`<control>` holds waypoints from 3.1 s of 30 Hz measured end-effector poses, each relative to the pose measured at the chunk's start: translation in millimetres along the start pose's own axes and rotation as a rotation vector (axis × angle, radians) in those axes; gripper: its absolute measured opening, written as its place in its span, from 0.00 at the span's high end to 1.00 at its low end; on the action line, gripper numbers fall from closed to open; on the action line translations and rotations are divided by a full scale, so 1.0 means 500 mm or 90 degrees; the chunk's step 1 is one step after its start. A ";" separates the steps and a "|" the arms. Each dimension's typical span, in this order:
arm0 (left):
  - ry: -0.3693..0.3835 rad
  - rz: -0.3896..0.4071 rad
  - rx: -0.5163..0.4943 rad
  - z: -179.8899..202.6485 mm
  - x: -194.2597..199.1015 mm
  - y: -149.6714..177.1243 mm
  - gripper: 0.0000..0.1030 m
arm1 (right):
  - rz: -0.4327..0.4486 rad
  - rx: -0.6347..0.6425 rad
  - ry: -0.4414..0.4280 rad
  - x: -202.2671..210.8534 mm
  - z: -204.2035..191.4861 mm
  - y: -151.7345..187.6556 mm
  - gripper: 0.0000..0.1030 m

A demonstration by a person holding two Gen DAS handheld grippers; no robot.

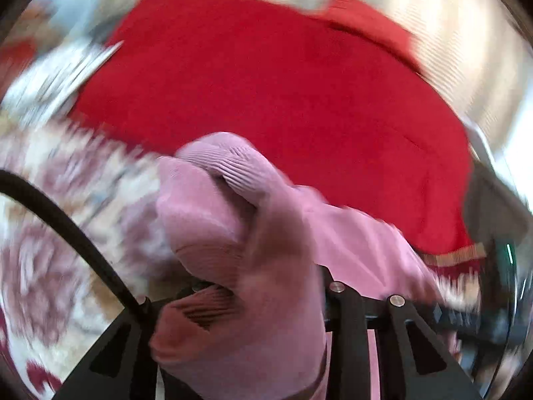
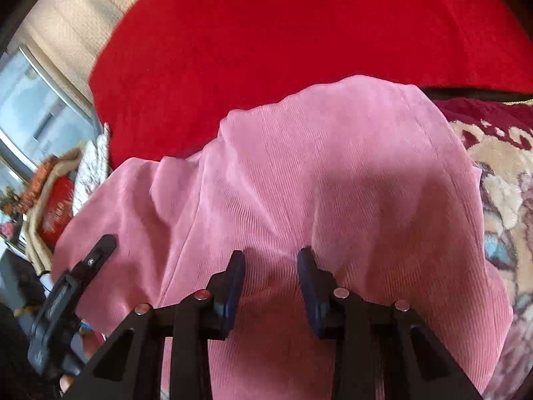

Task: Fold large clothes

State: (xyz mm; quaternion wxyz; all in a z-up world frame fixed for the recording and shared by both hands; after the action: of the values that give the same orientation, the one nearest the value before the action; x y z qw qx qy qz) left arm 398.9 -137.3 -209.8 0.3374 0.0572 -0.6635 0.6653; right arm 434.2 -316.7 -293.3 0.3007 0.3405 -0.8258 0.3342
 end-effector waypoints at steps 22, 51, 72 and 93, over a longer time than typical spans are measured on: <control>0.110 -0.039 -0.215 0.141 -0.035 0.063 0.50 | -0.084 -0.088 -0.256 0.100 0.015 -0.031 0.28; 0.187 -0.007 -0.173 0.082 0.086 0.109 0.47 | -0.155 0.264 -0.055 -0.023 -0.265 0.035 0.14; 0.267 0.046 -0.117 -0.087 0.211 0.034 0.43 | -0.122 0.086 0.000 -0.037 -0.060 -0.026 0.73; 0.355 -0.124 0.027 0.008 0.033 0.060 0.63 | 0.007 0.031 -0.152 0.105 -0.013 -0.042 0.82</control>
State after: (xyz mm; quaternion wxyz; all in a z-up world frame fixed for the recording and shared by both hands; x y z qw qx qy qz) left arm 368.8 -131.8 -226.2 0.5679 -0.0573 -0.5222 0.6337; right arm 421.0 -342.1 -243.9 0.1901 0.3807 -0.8491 0.3129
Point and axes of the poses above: each gripper's, at about its wrist camera, not at the fingertips, and x roughly against the way its jaws point, z to its right, y to its underside, the point moved 5 cm from there along -x, roughly the way its jaws point, and after that the axes turned 14 degrees about -x, right-handed, at the moved point
